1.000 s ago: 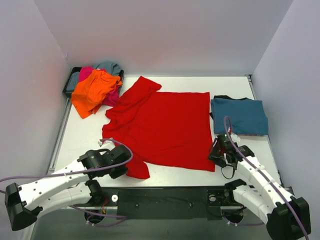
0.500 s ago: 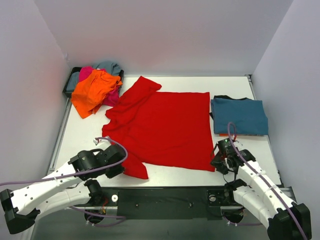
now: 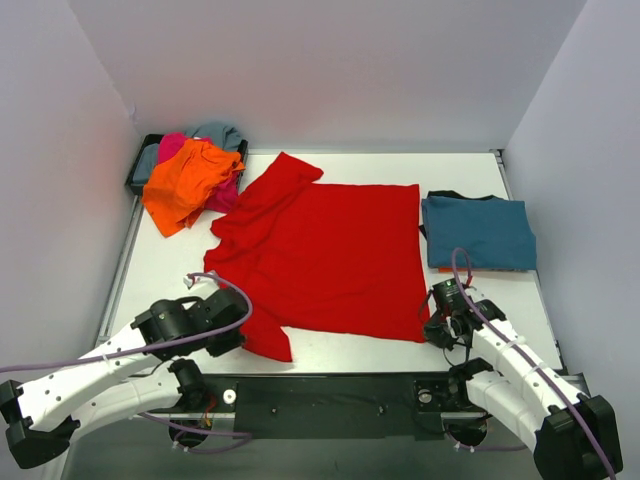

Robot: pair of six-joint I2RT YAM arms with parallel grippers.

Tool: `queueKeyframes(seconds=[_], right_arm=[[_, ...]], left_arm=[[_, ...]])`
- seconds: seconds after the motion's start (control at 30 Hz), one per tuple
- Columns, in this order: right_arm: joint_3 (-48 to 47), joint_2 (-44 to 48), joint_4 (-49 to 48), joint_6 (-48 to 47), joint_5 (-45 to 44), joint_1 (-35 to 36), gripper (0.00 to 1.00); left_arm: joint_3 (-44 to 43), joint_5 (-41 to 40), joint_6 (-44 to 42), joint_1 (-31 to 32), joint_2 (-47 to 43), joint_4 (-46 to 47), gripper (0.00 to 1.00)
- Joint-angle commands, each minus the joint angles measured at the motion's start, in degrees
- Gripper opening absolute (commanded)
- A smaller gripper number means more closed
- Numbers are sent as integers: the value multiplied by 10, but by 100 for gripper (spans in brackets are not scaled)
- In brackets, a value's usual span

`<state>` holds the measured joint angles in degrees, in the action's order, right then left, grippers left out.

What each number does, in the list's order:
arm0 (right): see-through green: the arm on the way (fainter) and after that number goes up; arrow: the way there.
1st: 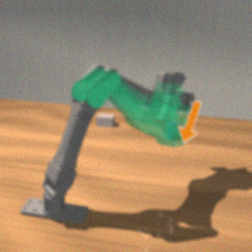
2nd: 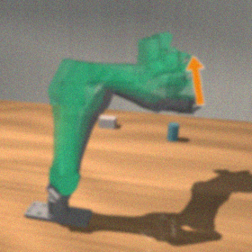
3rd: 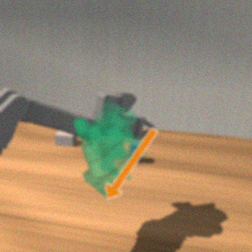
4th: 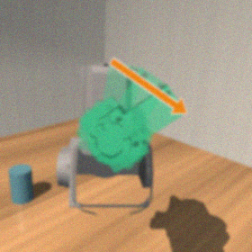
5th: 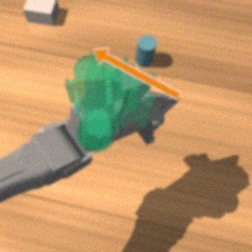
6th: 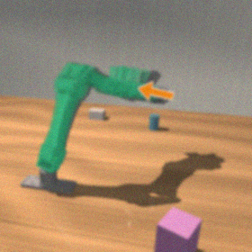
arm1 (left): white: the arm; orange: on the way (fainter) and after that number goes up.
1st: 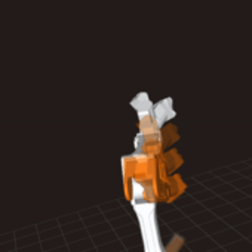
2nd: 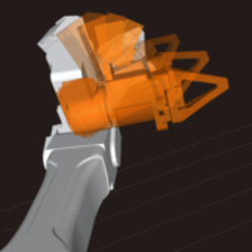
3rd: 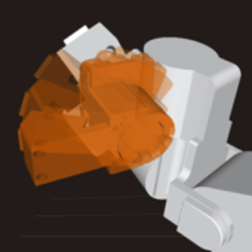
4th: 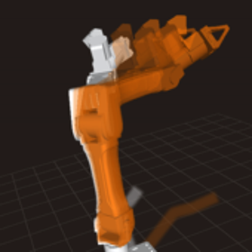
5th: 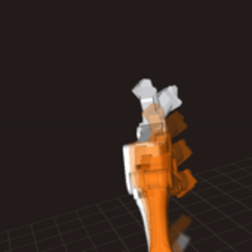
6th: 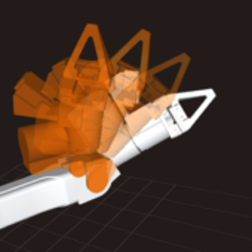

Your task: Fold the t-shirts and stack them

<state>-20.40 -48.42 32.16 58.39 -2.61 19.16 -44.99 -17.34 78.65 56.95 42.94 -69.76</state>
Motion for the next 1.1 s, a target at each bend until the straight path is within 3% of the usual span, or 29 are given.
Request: queueKeyframes(seconds=[0.0, 0.3, 0.53, 0.67, 0.77, 0.87, 1.07], right_arm=[[-15, 0, 39, 1, -6, 0, 0], [-67, 88, 124, -17, -27, -11, 0], [-101, 62, 102, -28, -12, -14, 0], [-133, 4, 56, -40, -6, -16, 0], [-168, -51, 19, -46, 2, -19, 0], [-200, -97, -2, -56, 3, -29, 0], [-267, -171, -25, -71, 9, -61, 0]], left_arm=[[-34, 4, 21, 4, -1, -40, 0], [-30, 43, 78, 75, 12, -37, 0], [-136, -87, 25, 70, 47, -48, 0], [-162, -83, -87, -21, 79, -6, 0], [-150, -46, -190, -130, 96, 85, 0], [-139, -8, -242, -200, 125, 155, 0], [-193, -26, -315, -256, 216, 232, 0]])
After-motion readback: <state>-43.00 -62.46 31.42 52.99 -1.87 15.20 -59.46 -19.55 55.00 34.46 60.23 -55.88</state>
